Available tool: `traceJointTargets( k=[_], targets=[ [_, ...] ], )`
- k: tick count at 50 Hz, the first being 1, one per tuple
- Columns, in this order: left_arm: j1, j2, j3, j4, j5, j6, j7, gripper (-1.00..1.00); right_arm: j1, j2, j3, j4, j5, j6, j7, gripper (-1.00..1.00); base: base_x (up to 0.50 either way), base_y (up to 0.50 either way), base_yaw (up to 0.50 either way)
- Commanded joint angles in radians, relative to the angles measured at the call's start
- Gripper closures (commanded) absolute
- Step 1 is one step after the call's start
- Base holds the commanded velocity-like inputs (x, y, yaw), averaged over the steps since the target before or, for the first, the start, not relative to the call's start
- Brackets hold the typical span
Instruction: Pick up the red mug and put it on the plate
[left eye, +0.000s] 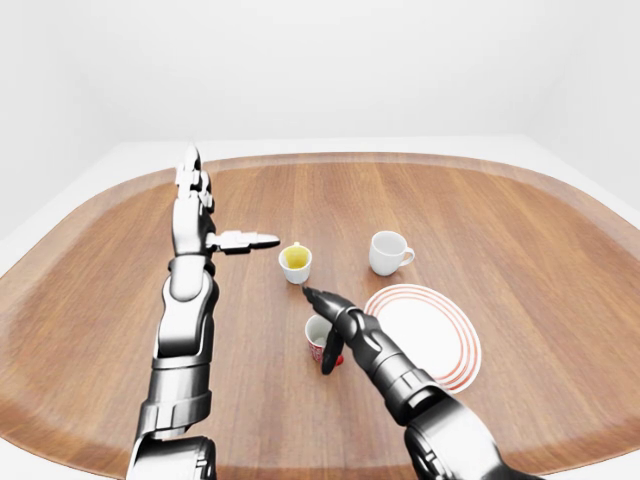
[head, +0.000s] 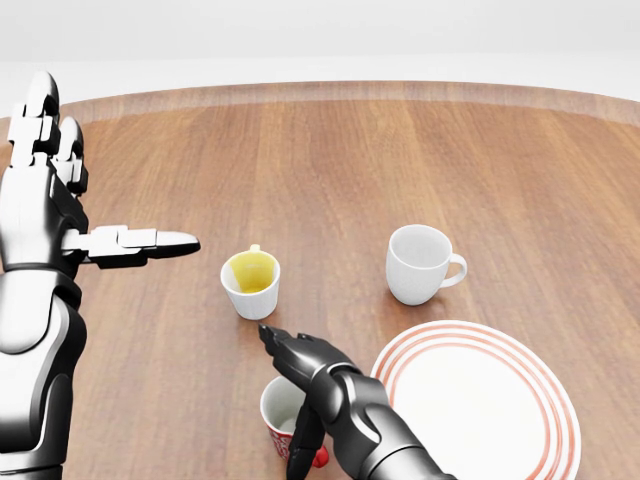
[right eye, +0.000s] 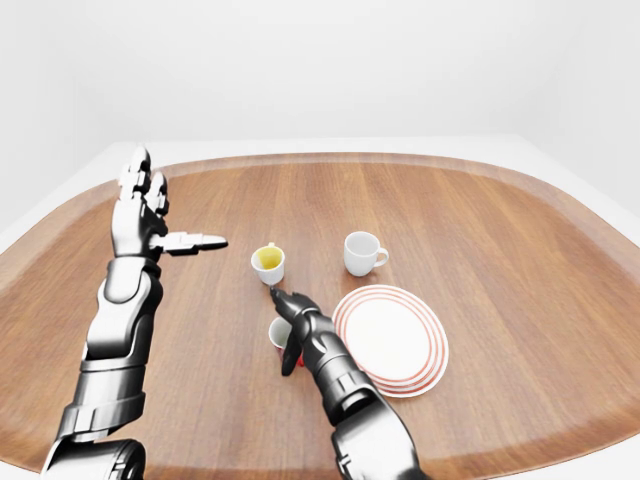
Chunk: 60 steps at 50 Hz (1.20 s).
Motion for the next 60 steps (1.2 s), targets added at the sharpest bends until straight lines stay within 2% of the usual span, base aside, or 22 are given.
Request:
traceJointTargets(
  k=[1, 3, 4, 5, 27, 46, 60],
  targets=[
    [0.003, 0.001, 0.001, 0.013, -0.004, 0.0, 0.0, -1.0, -0.013, 0.005, 0.0, 0.047, 0.008, 0.0, -0.025, -1.0, 0.0, 0.0, 0.0],
    [0.003, 0.001, 0.001, 0.016, -0.004, 0.0, 0.0, -1.0, -0.013, 0.004, -0.001, 0.046, 0.01, 0.0, -0.026, -1.0, 0.0, 0.0, 0.0],
    [0.003, 0.001, 0.001, 0.016, -0.004, 0.0, 0.0, -1.0, -0.013, 0.004, -0.002, 0.045, 0.01, 0.0, -0.027, 0.33, 0.0, 0.0, 0.0],
    [0.003, 0.002, 0.002, 0.013, -0.005, 0.0, 0.0, -1.0, -0.013, 0.003, -0.001, 0.044, 0.01, 0.0, -0.025, 1.0, 0.0, 0.0, 0.0],
    [0.003, 0.005, 0.004, 0.019, -0.01, 0.0, 0.0, -1.0, 0.001, -0.001, 0.005, 0.0, 0.0, 0.0, -0.002, 1.0, 0.0, 0.0, 0.0],
    [0.002, 0.002, 0.001, 0.04, -0.009, 0.0, 0.001, -1.0, 0.049, -0.008, 0.015, -0.217, -0.04, 0.0, 0.113, 1.0, 0.0, 0.0, 0.0],
    [0.007, 0.008, 0.008, 0.026, -0.013, 0.0, -0.001, -1.0, 0.101, -0.011, 0.03, -0.439, -0.103, 0.0, 0.243, 1.0, 0.0, 0.0, 0.0]
  ],
)
